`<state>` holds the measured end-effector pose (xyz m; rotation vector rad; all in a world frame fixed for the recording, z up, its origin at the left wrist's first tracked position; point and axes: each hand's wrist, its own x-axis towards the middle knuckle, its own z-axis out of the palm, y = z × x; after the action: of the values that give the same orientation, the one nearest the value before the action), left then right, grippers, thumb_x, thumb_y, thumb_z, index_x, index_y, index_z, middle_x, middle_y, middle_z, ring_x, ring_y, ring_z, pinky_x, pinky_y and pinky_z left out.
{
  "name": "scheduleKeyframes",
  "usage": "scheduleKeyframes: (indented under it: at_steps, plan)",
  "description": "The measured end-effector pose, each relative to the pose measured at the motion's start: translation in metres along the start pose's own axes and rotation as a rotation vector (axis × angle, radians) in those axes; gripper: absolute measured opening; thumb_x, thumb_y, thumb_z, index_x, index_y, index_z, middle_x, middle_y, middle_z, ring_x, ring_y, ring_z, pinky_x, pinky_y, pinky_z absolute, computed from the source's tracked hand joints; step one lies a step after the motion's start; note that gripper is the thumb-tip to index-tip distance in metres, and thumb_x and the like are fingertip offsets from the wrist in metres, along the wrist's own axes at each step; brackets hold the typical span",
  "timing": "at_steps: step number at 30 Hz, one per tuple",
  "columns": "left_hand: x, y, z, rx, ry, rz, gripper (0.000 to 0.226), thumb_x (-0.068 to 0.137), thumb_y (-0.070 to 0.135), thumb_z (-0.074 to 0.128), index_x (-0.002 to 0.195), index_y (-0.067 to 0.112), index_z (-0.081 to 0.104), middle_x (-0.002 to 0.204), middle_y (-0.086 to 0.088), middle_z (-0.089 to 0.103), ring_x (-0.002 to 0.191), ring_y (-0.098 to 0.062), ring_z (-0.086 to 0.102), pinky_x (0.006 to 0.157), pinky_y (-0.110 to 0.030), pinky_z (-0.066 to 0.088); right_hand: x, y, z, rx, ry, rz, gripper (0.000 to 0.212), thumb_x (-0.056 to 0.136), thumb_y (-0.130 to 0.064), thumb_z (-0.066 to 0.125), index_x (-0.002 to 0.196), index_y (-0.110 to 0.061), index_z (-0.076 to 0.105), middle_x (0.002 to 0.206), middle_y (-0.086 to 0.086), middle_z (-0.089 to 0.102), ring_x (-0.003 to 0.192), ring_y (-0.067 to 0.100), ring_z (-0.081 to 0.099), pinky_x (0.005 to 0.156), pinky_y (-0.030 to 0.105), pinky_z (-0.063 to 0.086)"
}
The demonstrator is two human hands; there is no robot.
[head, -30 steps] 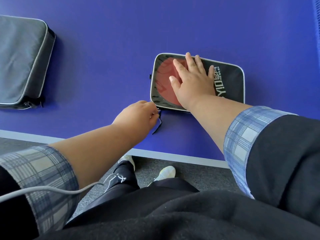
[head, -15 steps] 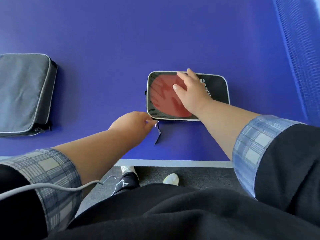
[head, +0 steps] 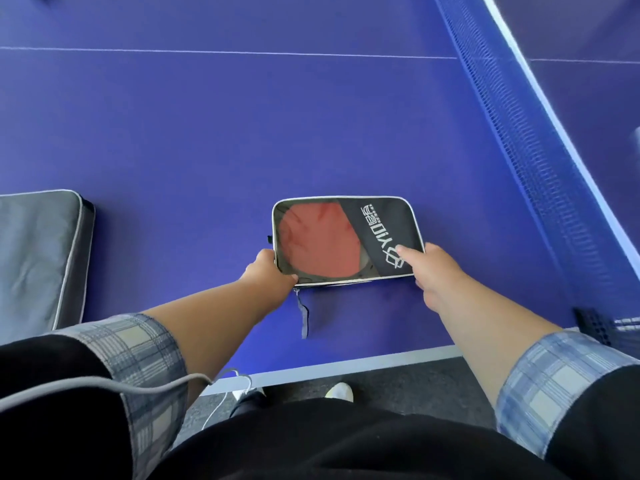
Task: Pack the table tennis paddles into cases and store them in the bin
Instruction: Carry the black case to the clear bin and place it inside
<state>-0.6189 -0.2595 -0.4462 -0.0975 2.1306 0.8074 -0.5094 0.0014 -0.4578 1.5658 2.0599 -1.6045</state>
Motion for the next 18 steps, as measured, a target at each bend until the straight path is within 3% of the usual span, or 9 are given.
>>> scheduleKeyframes:
  at_steps: [4,7,13,15,18]
  plan:
    - [-0.008,-0.011,-0.012,-0.168,0.001,-0.005,0.041,0.089,0.025,0.062,0.123,0.030,0.039,0.106,0.000,0.066,0.088,-0.021,0.072,0.057,-0.027,0.048,-0.002,-0.001,0.004,0.062,-0.056,0.048,0.040,0.087,-0.036,0.074,0.121,-0.025,0.056,0.108,-0.013,0.062,0.109,0.017,0.056,0.100,0.041,0.041]
    - [-0.023,-0.025,-0.024,-0.221,0.037,0.023,0.045,0.088,0.022,0.065,0.125,0.029,0.041,0.102,0.004,0.068,0.082,-0.018,0.073,0.059,-0.026,0.051,-0.012,-0.008,0.012,0.168,-0.104,0.030,0.047,0.087,-0.027,0.075,0.125,-0.029,0.047,0.110,-0.011,0.063,0.106,0.015,0.061,0.092,0.038,0.047]
    - [-0.074,-0.050,-0.068,-0.351,0.264,0.057,0.048,0.084,0.023,0.072,0.123,0.031,0.044,0.096,0.011,0.071,0.080,-0.016,0.074,0.080,-0.037,0.059,-0.043,-0.059,0.043,0.271,-0.300,-0.133,0.051,0.087,-0.017,0.077,0.128,-0.026,0.049,0.113,-0.002,0.070,0.097,0.017,0.071,0.076,0.034,0.057]
    - [-0.095,-0.063,-0.084,-0.403,0.342,0.054,0.057,0.082,0.024,0.074,0.128,0.032,0.041,0.096,0.013,0.071,0.078,-0.016,0.074,0.075,-0.035,0.059,-0.057,-0.079,0.059,0.250,-0.391,-0.187,0.049,0.087,-0.016,0.077,0.128,-0.024,0.051,0.113,-0.001,0.071,0.097,0.017,0.071,0.076,0.035,0.058]
    - [-0.123,-0.089,-0.107,-0.504,0.401,0.070,0.077,0.081,0.015,0.078,0.143,0.028,0.034,0.099,0.004,0.073,0.085,-0.021,0.074,0.082,-0.042,0.060,-0.081,-0.104,0.087,0.185,-0.520,-0.267,0.044,0.088,-0.016,0.075,0.127,-0.021,0.055,0.114,0.002,0.072,0.098,0.018,0.071,0.073,0.033,0.056]
